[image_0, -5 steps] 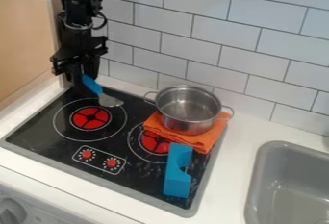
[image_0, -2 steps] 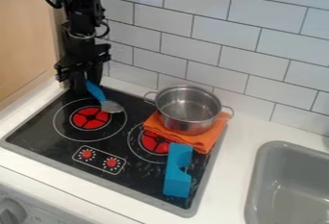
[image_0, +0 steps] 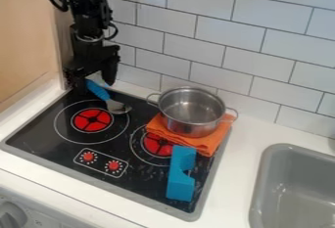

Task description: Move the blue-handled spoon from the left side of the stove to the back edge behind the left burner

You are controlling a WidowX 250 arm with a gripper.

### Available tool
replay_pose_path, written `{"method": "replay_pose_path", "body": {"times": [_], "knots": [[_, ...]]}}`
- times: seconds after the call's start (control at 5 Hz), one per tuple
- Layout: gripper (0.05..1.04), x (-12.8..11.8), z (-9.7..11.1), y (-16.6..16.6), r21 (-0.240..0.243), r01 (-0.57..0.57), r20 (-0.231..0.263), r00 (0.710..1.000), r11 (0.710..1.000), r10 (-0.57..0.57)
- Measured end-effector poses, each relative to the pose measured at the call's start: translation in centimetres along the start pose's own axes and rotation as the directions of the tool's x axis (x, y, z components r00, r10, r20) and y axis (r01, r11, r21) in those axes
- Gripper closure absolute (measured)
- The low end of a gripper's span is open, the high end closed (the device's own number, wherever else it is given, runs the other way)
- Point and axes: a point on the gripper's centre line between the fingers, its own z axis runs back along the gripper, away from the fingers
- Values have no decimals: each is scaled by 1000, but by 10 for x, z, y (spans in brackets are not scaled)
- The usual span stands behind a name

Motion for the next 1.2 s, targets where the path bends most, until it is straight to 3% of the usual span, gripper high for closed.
{"method": "replay_pose_path", "body": {"times": [0.4, 0.6, 0.8, 1.0, 1.2], "knots": [[84, -2, 2, 4, 8, 3, 0, 1000, 1000, -3], [84, 2, 14, 2, -9, -2, 18, 1000, 1000, 2], [84, 1, 20, 6, 16, 8, 15, 1000, 1000, -9], [84, -1, 39, -1, 0, 25, 43, 999, 1000, -25], [84, -6, 71, -10, -84, 29, 81, 996, 996, -22]]}}
